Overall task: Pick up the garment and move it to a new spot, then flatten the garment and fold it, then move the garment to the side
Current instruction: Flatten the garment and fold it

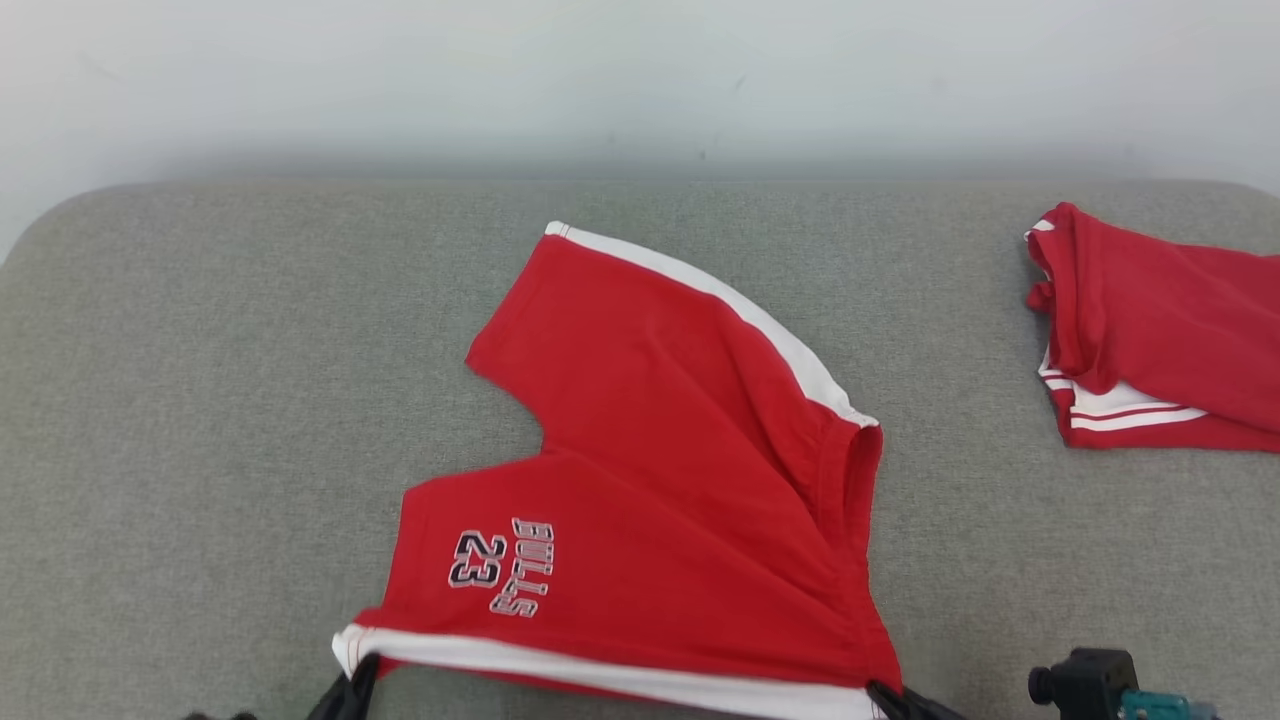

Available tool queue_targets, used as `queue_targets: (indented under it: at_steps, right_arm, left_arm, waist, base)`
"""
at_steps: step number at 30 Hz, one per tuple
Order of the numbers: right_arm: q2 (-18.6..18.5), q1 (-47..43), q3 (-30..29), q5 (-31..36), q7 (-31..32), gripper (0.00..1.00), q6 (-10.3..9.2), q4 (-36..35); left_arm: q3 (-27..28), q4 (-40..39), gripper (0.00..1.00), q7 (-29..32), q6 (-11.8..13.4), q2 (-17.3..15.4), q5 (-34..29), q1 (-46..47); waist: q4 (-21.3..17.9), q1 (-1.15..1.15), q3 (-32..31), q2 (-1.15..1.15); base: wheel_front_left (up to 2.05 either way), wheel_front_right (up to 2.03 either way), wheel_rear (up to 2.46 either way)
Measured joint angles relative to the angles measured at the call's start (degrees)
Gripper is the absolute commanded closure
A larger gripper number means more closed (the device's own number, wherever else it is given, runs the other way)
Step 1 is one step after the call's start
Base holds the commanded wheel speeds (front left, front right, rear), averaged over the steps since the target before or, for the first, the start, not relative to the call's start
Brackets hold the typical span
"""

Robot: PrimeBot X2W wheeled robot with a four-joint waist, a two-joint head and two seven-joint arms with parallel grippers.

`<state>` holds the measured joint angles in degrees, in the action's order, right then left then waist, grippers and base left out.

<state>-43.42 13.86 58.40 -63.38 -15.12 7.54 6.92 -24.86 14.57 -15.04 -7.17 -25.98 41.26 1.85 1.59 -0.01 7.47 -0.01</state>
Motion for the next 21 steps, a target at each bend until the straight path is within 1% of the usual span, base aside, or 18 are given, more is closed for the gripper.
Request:
queue_targets:
  at_steps: [5,9,12,13,15,18,21]
  right_arm:
    - [0.1,-1.5,-1.1,0.0,0.0,1.0,0.0,-0.6]
    - [0.4,-2.1,-2.2,-0.2,0.0,1.0,0.0,-1.6]
    - [0.8,-2.0,-4.0,-1.7,0.0,1.0,0.0,-2.9]
    - [0.8,-2.0,-4.0,-1.7,0.0,1.0,0.0,-2.9]
    - [1.0,-1.9,-5.1,-2.6,0.0,1.0,0.0,-3.8]
    - [1.3,-0.8,-7.1,-4.8,0.0,1.0,0.0,-4.5]
    - [1.6,1.0,-7.6,-6.4,0.0,1.0,0.0,-5.1]
  left_arm:
    - [1.2,-0.5,1.0,0.0,-0.3,0.6,-1.2,-1.6]
    - [0.9,-1.5,1.0,0.0,-0.3,-0.2,-1.4,-1.5]
    - [0.4,-2.3,1.0,0.0,-0.3,-2.4,-1.4,0.4]
    - [0.4,-2.3,1.0,0.0,-0.3,-2.4,-1.4,0.4]
    - [-0.4,-2.7,1.0,0.0,-0.3,-4.2,-1.4,2.8]
    - [-2.1,-3.8,1.0,1.2,-0.4,-7.1,-1.3,7.6]
    - [-3.9,-4.4,1.0,3.5,-0.4,-9.5,0.2,13.8]
  waist:
    - [-0.3,0.01,-0.3,0.0]
    - [-0.7,0.01,-0.8,0.0]
    - [-1.1,0.01,-1.0,0.0]
    - [-1.1,0.01,-1.0,0.0]
    - [-1.4,0.01,-1.0,0.01]
    - [-1.9,0.01,-0.9,0.01]
    - [-2.6,0.01,-0.3,0.01]
  base:
    - [0.0,0.0,0.0]
    - [0.0,0.0,0.0]
    - [0.0,0.0,0.0]
    - [0.0,0.0,0.0]
    - [0.0,0.0,0.0]
    - [0.0,0.0,0.0]
    - [0.0,0.0,0.0]
